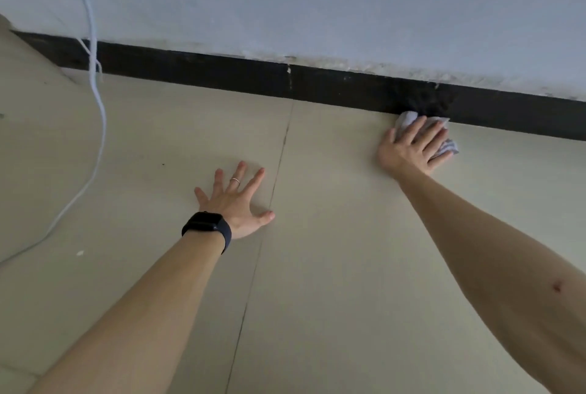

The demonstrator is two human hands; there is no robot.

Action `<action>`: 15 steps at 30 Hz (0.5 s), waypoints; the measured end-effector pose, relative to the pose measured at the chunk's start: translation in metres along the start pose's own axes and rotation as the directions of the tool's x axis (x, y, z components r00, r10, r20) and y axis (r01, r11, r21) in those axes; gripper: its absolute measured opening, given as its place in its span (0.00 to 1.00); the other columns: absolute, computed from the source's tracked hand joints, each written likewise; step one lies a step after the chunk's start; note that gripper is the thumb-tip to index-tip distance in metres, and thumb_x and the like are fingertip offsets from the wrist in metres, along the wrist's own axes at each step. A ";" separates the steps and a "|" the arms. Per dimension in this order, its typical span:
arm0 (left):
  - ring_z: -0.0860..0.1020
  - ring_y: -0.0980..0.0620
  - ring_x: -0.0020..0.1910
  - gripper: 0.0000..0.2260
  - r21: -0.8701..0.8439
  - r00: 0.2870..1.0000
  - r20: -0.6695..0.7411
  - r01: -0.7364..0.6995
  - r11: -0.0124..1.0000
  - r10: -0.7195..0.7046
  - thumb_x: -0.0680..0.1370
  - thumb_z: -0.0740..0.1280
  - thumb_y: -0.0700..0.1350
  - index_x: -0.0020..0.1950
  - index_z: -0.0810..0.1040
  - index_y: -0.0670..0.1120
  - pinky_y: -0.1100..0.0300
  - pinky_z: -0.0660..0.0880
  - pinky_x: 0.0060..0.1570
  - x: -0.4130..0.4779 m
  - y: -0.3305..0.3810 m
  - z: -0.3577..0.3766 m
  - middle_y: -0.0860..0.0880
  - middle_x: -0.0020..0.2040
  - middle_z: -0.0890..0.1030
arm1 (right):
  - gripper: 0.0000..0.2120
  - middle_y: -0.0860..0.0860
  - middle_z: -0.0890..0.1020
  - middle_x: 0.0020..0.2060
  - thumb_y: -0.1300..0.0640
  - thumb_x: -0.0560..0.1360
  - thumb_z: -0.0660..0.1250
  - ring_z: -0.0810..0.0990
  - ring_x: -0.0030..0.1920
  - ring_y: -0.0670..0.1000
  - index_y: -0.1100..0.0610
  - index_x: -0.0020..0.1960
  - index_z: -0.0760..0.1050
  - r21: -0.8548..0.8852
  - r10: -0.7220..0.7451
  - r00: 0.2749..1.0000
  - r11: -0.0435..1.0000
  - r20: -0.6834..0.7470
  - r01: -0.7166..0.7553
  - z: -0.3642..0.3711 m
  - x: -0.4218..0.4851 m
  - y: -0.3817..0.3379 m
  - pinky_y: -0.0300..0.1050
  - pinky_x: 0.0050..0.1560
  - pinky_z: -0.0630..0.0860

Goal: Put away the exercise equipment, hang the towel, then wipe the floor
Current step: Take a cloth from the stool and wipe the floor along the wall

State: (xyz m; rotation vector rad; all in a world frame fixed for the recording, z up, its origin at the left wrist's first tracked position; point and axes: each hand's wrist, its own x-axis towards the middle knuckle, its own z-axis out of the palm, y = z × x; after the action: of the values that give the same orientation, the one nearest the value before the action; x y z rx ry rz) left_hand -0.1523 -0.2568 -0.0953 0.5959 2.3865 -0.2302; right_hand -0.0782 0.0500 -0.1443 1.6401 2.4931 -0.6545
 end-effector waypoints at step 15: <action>0.21 0.41 0.72 0.40 -0.117 0.986 -0.072 -0.156 0.981 0.149 0.68 0.46 0.80 0.70 0.25 0.71 0.23 0.35 0.65 0.011 -0.080 0.034 0.59 0.71 0.19 | 0.28 0.54 0.47 0.81 0.45 0.82 0.39 0.43 0.81 0.56 0.47 0.82 0.45 -0.163 -0.136 0.990 0.978 -0.025 0.130 0.024 -0.067 0.015 0.69 0.75 0.43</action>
State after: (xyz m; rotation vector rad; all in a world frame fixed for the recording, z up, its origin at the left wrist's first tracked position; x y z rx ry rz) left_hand -0.1786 -0.3334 -0.1275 0.7338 2.3802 0.0018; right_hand -0.0406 -0.0117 -0.1500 1.4530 2.6217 -0.4253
